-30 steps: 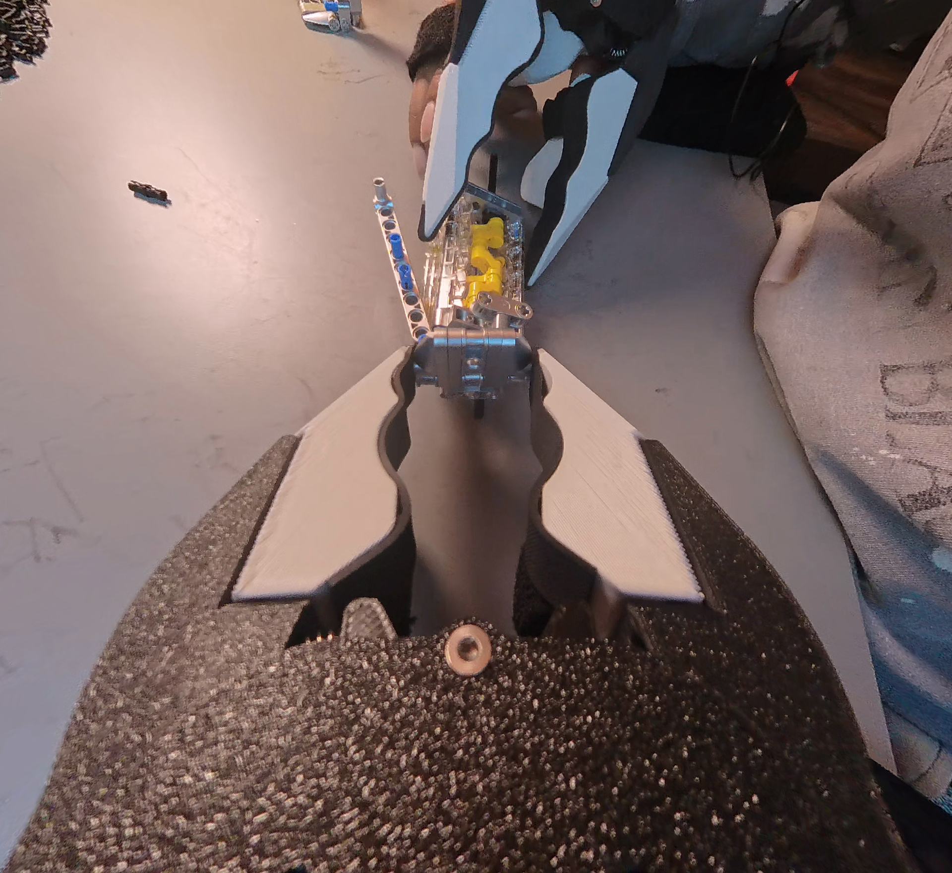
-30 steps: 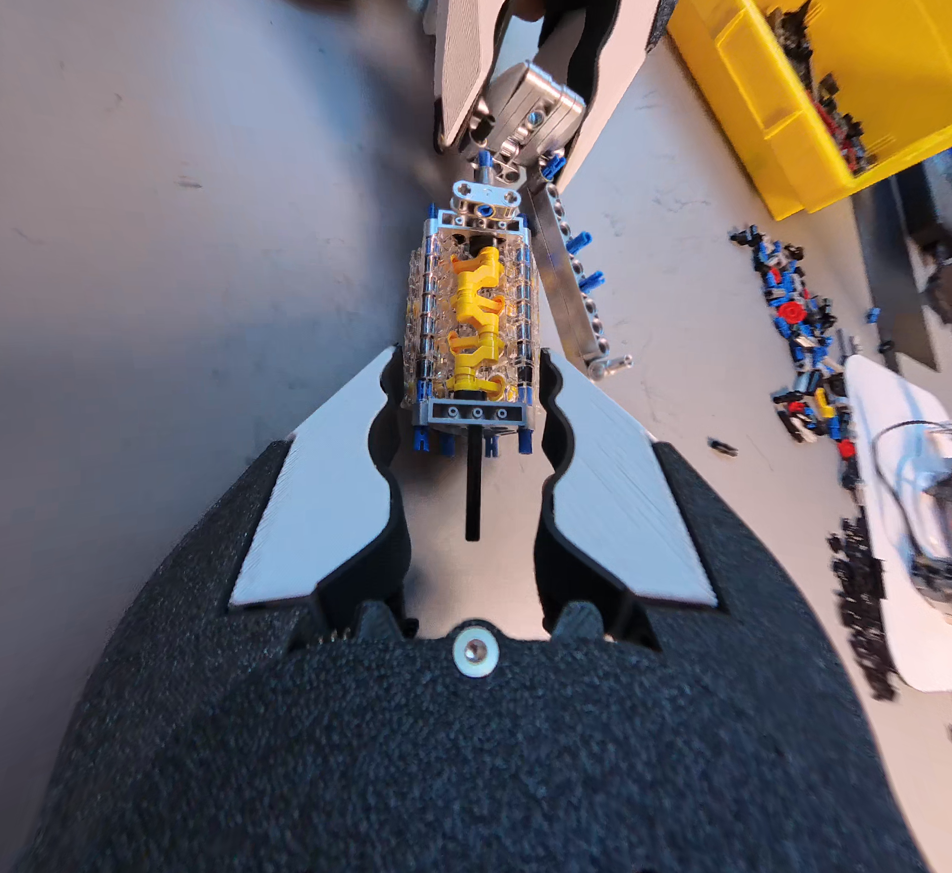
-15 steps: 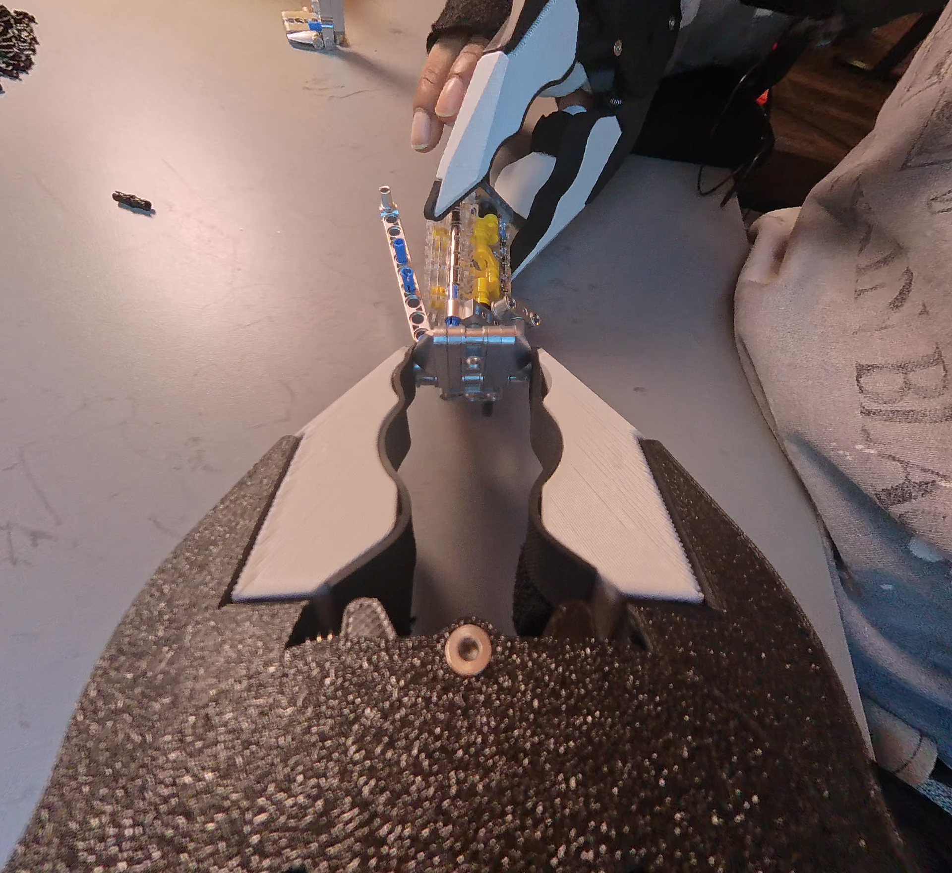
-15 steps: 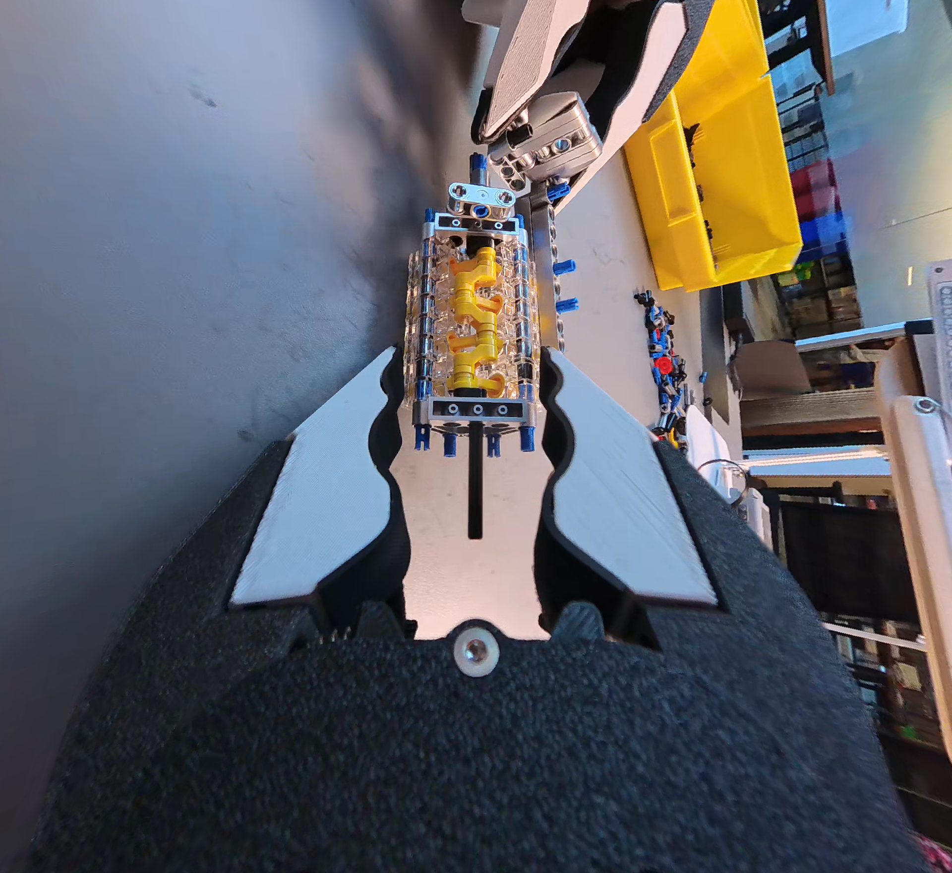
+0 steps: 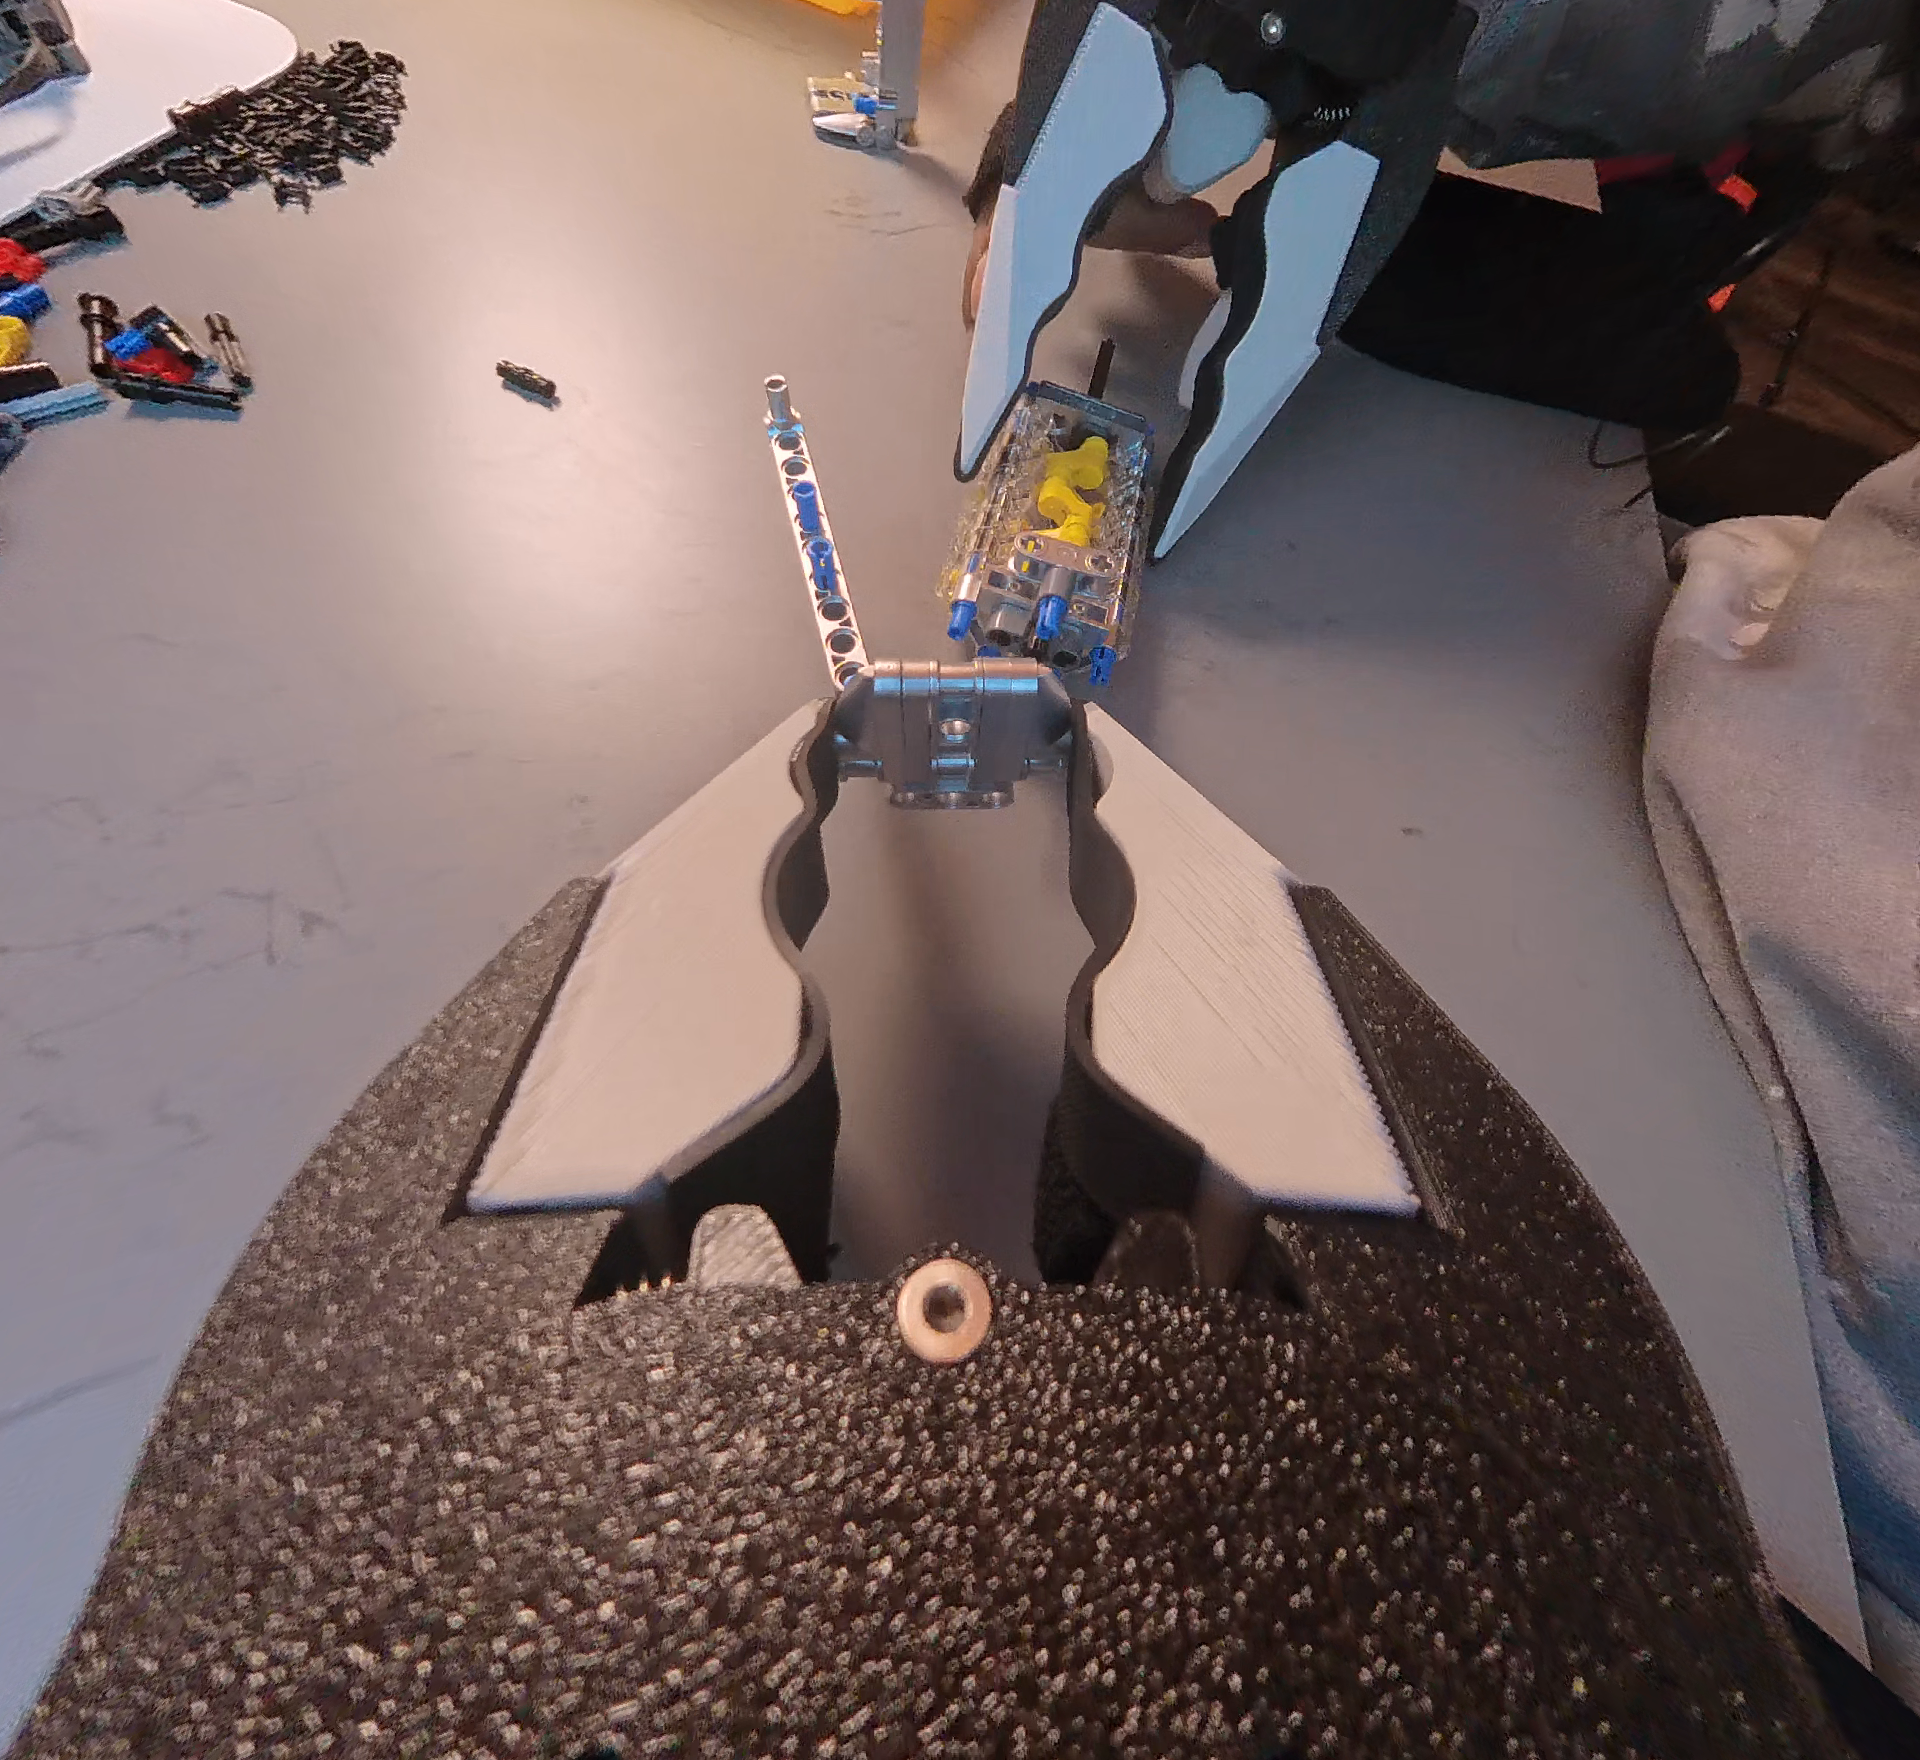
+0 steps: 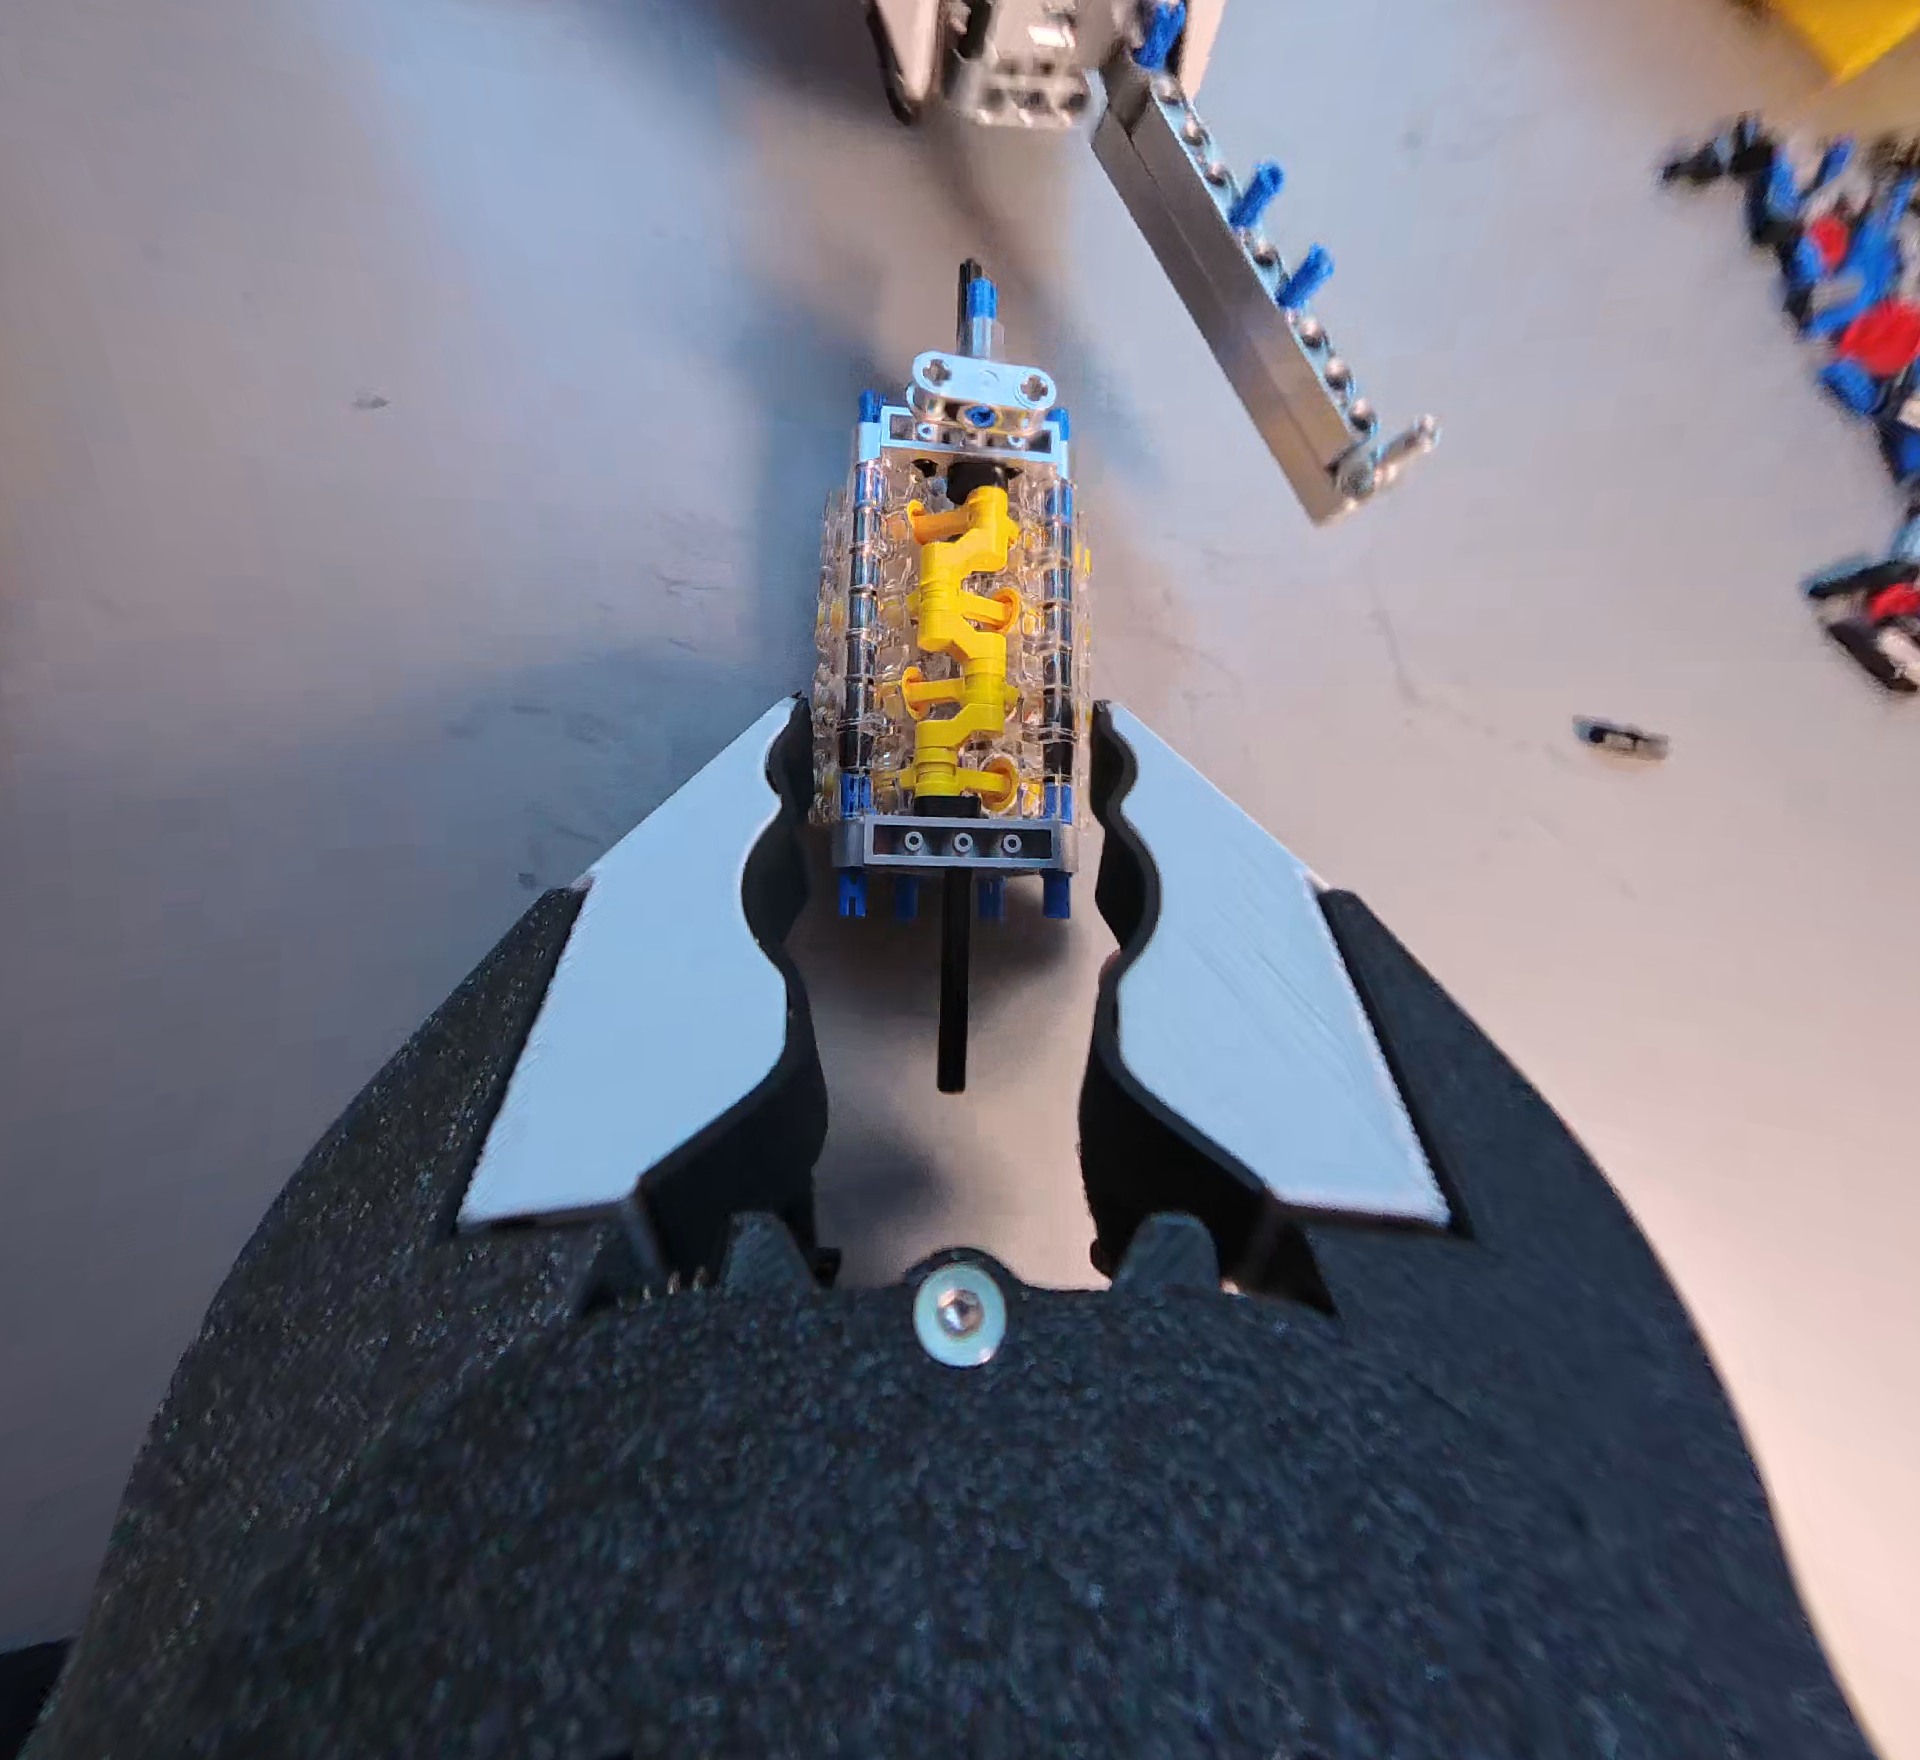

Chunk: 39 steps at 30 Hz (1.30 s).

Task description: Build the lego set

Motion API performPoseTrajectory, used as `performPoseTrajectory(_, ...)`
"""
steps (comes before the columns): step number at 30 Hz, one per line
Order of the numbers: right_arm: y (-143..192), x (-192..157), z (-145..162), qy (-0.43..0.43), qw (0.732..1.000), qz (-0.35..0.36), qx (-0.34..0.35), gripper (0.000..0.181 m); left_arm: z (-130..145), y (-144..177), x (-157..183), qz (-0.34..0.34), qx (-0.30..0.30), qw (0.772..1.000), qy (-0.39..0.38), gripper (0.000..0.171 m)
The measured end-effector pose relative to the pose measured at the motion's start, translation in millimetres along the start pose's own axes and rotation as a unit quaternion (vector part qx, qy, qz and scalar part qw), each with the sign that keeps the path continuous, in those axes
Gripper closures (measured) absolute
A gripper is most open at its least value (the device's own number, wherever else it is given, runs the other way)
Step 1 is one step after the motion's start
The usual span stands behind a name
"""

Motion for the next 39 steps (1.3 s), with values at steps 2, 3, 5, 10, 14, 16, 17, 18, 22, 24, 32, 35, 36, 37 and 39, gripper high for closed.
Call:
performPoseTrajectory(2, 0.9, 11.2, 2.4, -0.036, 0.999, 0.02, -0.029, 0.128, -0.6, 1.3, -5.3, -0.019, 0.004, 1.0, 0.009, 0.129)
performPoseTrajectory(3, 2.7, 14.9, 4.3, -0.048, 0.998, 0.029, -0.04, 0.128, -1.0, 2.4, -8.5, -0.031, 0.008, 0.999, 0.013, 0.129)
performPoseTrajectory(5, 7.1, 18.2, 8.7, -0.075, 0.995, 0.038, -0.055, 0.128, -2.5, 5.5, -13.8, -0.05, 0.018, 0.998, 0.022, 0.129)
performPoseTrajectory(10, 22.1, 19.8, 11.1, -0.108, 0.991, 0.071, -0.037, 0.125, -4.4, 9.5, -17.8, -0.066, 0.032, 0.997, 0.027, 0.129)
performPoseTrajectory(14, 28.8, 20.2, 5.3, -0.104, 0.989, 0.09, -0.049, 0.121, -3.5, 8.1, -17.9, -0.071, 0.026, 0.997, 0.024, 0.129)
performPoseTrajectory(16, 22.9, 18.8, 5.5, -0.093, 0.989, 0.087, -0.077, 0.118, -3.4, 7.8, -17.9, -0.073, 0.025, 0.997, 0.022, 0.129)
performPoseTrajectory(17, 18.9, 19.9, 7.4, -0.087, 0.988, 0.088, -0.093, 0.119, -3.4, 7.9, -17.7, -0.074, 0.025, 0.997, 0.02, 0.129)
performPoseTrajectory(18, 14.7, 21.3, 10.4, -0.082, 0.987, 0.086, -0.107, 0.123, -3.5, 7.9, -17.4, -0.076, 0.025, 0.997, 0.018, 0.129)
performPoseTrajectory(22, 8.0, 15.8, 8.9, -0.112, 0.987, 0.016, -0.113, 0.128, -4.1, 8.4, -15.9, -0.081, 0.026, 0.996, 0.008, 0.129)
performPoseTrajectory(24, 9.8, -2.8, 1.3, -0.16, 0.978, -0.09, -0.098, 0.128, -5.0, 9.3, -15.2, -0.08, 0.031, 0.996, 0.006, 0.129)
performPoseTrajectory(32, 9.7, 7.7, -4.7, -0.3, 0.937, -0.173, -0.036, 0.124, -7.0, 12.5, -14.6, -0.071, 0.046, 0.996, 0.012, 0.129)
performPoseTrajectory(35, 14.5, 28.3, -11.5, -0.237, 0.97, -0.049, 0.001, 0.118, -6.7, 11.9, -14.4, -0.07, 0.044, 0.997, 0.012, 0.129)
performPoseTrajectory(36, 18.3, 28.5, -17.0, -0.186, 0.982, -0.013, 0.014, 0.118, -6.6, 11.8, -14.6, -0.069, 0.044, 0.997, 0.013, 0.129)
performPoseTrajectory(37, 21.7, 22.8, -23.9, -0.127, 0.992, 0.012, 0.025, 0.118, -6.6, 11.8, -14.9, -0.069, 0.044, 0.997, 0.015, 0.129)
performPoseTrajectory(39, 22.9, 8.9, -30.6, -0.005, 0.998, 0.061, 0.014, 0.117, -6.8, 12.3, -15.6, -0.069, 0.046, 0.996, 0.017, 0.129)
Point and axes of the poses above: each gripper's, where its closed fingertips meet, y back along the fingers, z out of its underside, x = y × z across the jaws, the point moved 3 cm from there along y, back along the fingers, and after that the axes turned 6 degrees about -y, right-handed, at the moved point
